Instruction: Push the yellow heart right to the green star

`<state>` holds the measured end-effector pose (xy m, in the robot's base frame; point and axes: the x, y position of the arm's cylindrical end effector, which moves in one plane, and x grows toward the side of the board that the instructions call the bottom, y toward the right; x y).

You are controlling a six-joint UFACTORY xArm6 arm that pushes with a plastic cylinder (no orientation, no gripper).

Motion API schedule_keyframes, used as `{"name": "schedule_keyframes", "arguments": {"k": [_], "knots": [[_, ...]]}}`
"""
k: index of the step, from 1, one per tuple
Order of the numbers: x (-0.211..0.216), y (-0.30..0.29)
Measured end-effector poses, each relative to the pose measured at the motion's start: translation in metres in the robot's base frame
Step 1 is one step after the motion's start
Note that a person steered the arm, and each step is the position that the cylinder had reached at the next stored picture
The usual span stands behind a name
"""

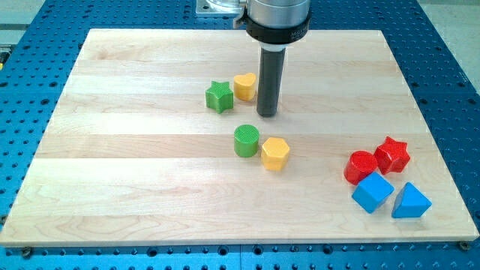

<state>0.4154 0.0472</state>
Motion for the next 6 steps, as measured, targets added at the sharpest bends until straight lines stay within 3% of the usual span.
{"name": "schedule_keyframes", "arguments": {"k": [1, 2, 4, 6], "knots": [[0.013, -0.003], [-0.023, -0.018], [-0.031, -0.019], [0.011, -0.026]]}}
